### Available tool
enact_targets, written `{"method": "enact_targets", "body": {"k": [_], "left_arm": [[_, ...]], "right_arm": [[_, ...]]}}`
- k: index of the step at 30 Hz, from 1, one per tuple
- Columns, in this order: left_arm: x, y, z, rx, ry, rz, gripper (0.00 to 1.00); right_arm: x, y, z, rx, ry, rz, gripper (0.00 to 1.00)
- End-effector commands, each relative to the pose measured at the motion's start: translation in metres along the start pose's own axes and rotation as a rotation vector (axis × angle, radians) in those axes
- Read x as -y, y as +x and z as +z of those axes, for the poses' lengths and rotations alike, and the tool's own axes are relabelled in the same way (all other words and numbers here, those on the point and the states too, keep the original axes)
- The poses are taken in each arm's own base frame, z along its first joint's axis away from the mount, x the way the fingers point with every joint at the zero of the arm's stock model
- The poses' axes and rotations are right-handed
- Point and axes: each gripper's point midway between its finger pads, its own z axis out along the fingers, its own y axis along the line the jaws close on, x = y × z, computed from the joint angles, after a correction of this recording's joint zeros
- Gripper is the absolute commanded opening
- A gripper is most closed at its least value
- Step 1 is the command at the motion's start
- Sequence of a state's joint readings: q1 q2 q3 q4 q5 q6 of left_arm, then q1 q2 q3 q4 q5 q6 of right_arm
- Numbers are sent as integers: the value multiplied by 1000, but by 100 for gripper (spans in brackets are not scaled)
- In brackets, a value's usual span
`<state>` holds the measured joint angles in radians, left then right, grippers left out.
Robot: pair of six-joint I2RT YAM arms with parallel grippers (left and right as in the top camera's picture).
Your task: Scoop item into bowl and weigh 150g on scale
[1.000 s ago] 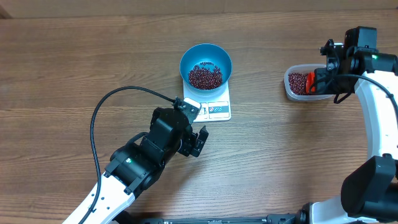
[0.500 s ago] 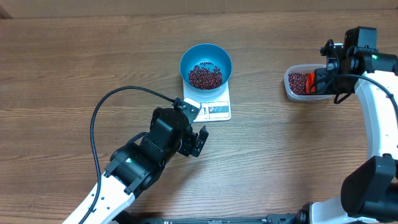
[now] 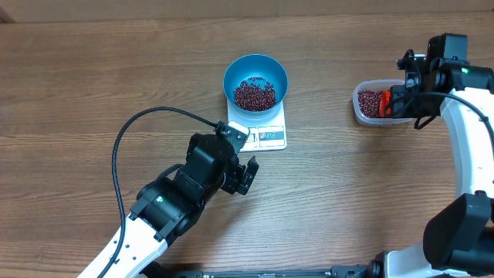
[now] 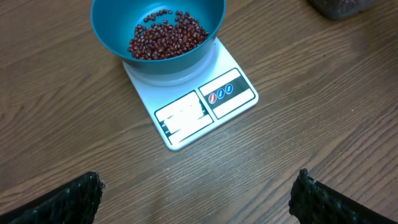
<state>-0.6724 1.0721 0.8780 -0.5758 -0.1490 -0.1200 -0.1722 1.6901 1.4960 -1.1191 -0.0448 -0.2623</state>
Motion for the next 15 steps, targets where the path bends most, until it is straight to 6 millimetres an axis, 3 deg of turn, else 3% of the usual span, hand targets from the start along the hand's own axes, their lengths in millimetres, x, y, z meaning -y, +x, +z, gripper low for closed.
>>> {"method": "enact_targets", "body": {"k": [1,15], "left_arm": [[1,2,2,-8,7,14,100],[1,2,2,-9,7,14,100]], "right_arm": [[-1,2,3,-10,-4,-1,4],[-2,4,3,-19,-5,2,4]]}}
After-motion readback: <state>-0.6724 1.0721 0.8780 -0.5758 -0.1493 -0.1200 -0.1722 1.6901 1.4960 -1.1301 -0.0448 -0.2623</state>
